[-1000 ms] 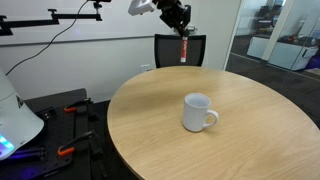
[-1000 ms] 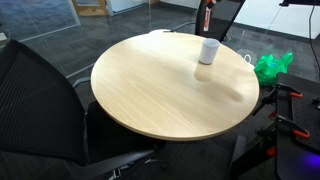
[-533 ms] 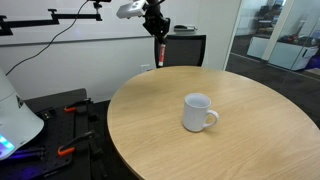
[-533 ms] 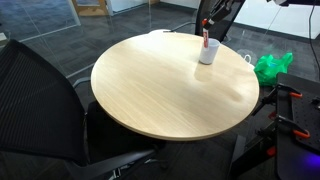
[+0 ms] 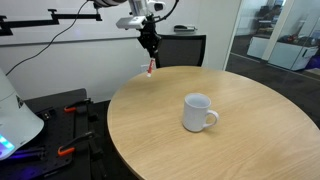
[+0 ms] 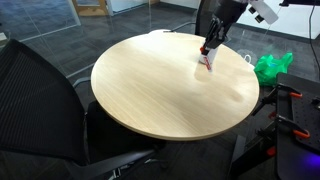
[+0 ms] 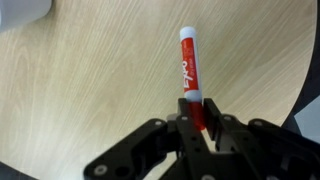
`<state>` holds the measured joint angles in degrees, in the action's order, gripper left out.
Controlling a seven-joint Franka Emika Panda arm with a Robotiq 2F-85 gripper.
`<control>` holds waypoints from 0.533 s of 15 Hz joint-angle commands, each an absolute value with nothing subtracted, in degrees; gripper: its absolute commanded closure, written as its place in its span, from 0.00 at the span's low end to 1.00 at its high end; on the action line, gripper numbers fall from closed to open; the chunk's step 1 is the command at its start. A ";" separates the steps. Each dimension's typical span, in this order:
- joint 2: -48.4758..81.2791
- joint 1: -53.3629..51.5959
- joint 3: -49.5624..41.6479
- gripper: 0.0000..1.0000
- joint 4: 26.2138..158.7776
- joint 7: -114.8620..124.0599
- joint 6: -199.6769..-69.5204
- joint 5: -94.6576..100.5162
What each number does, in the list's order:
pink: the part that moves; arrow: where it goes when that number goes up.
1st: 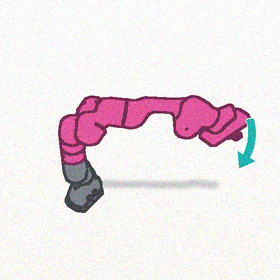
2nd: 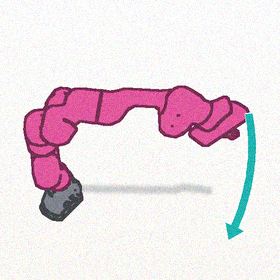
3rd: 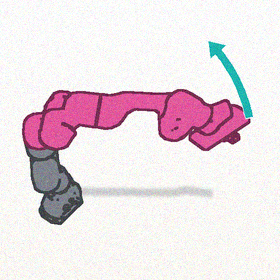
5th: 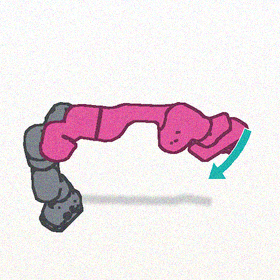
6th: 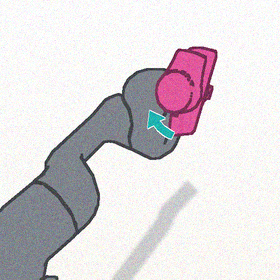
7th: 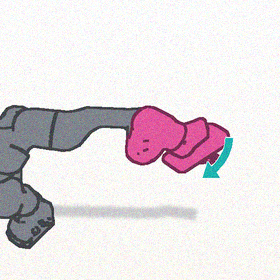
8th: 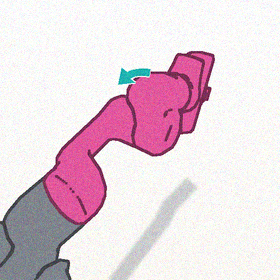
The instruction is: Remove the marker from the mug and put it on the table
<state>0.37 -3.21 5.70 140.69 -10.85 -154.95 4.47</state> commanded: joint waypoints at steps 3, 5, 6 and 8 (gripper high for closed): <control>13.93 -4.25 5.11 0.95 130.43 -7.82 -151.39 6.48; 17.70 -4.88 4.21 0.95 126.84 -5.82 -148.36 7.63; 19.45 -5.16 3.86 0.95 125.01 -5.06 -146.62 7.83; 22.32 -5.75 3.29 0.95 121.50 -3.09 -142.00 8.26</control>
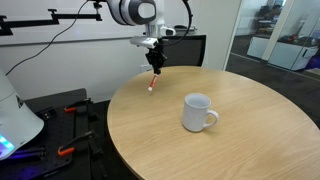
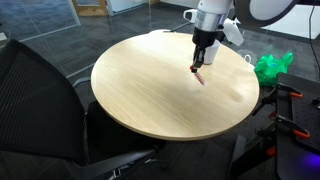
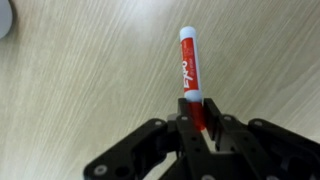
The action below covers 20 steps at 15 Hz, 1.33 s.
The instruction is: Remove the marker from the mug and put it on the table
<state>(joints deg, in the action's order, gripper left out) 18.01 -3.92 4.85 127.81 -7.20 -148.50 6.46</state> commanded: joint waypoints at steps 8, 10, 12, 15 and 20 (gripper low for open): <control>30.72 -6.66 3.04 0.95 110.98 -0.50 -130.96 7.23; 32.31 -6.74 2.94 0.95 109.14 -0.20 -129.36 7.14; 33.72 -6.74 2.93 0.95 107.78 -0.29 -128.32 7.10; 35.38 -6.58 2.98 0.94 105.93 -0.40 -127.15 6.70; 37.04 -6.56 3.00 0.33 104.18 -0.51 -125.95 6.61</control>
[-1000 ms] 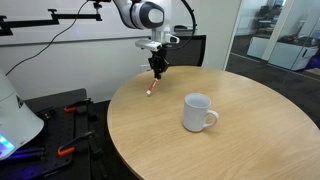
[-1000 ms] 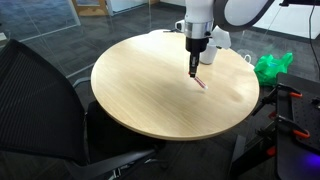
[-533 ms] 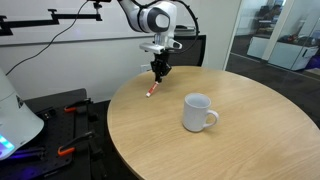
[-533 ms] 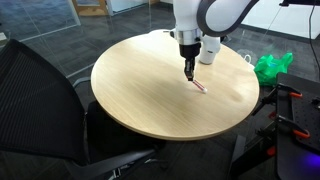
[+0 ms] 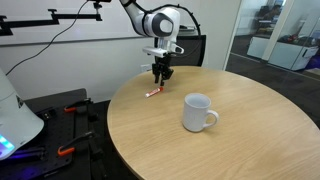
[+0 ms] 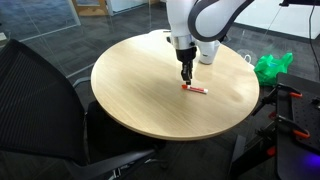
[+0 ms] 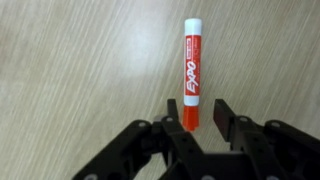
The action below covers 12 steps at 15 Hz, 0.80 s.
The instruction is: Remove the marker from the mug and put it on the table
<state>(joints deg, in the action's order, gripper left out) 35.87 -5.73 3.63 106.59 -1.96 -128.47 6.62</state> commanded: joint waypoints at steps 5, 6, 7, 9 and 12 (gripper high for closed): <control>34.83 -6.64 3.08 0.00 106.42 -0.20 -127.84 6.70; 33.90 -6.70 3.06 0.00 107.40 0.02 -128.54 6.75; 33.05 -6.73 3.06 0.00 108.26 0.12 -129.22 6.82; 30.79 -6.79 3.12 0.00 110.64 0.53 -131.19 6.80; 26.95 -6.71 3.32 0.00 114.73 0.67 -135.34 6.59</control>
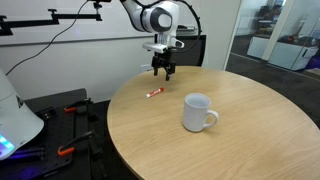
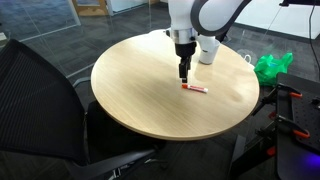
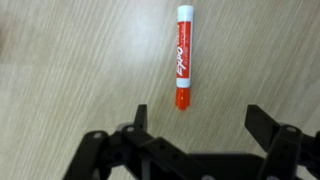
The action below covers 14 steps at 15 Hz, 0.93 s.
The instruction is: Remove the marker from the mug and put it on the table
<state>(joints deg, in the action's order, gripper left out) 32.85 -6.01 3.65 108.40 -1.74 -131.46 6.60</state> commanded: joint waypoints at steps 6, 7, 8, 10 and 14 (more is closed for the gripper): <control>21.06 -6.88 3.31 0.00 121.52 1.59 -141.57 6.80; 20.29 -6.91 3.34 0.00 122.46 1.53 -142.17 6.88; 23.81 -6.38 3.62 0.00 118.45 -0.54 -140.07 6.55; 22.64 -6.42 3.66 0.00 119.90 -0.52 -140.78 6.57; 22.17 -6.42 3.67 0.00 120.52 -0.51 -140.99 6.58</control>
